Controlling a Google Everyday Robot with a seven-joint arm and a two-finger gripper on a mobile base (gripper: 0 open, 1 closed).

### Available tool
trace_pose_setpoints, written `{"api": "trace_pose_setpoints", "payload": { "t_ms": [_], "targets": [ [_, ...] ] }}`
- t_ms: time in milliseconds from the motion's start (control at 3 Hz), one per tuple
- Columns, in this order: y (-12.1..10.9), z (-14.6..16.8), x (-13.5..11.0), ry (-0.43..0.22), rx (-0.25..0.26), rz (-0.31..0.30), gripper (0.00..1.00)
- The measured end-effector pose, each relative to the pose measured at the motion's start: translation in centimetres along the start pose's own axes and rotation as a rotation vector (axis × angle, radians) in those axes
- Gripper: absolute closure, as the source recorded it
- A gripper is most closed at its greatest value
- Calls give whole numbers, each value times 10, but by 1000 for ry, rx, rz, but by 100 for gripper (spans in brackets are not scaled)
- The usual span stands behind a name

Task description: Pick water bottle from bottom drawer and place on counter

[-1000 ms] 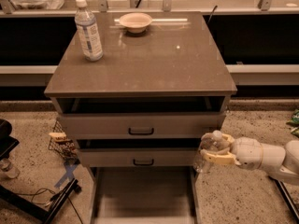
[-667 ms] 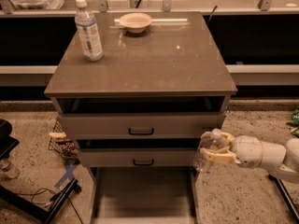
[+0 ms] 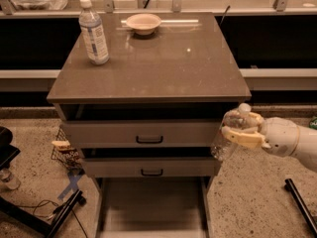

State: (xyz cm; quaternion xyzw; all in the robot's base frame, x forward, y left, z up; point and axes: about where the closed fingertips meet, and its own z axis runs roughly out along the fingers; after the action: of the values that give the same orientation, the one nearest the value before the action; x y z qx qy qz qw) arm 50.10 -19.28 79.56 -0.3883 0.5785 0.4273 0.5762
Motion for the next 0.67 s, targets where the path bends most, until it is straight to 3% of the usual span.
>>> {"api": "trace_pose_setpoints", "payload": {
  "t_ms": [333,667],
  "targets": [
    [-7,-2,-71,-8,43,-25,100],
    [-18,5,-136,2,53,-61,100]
  ]
}}
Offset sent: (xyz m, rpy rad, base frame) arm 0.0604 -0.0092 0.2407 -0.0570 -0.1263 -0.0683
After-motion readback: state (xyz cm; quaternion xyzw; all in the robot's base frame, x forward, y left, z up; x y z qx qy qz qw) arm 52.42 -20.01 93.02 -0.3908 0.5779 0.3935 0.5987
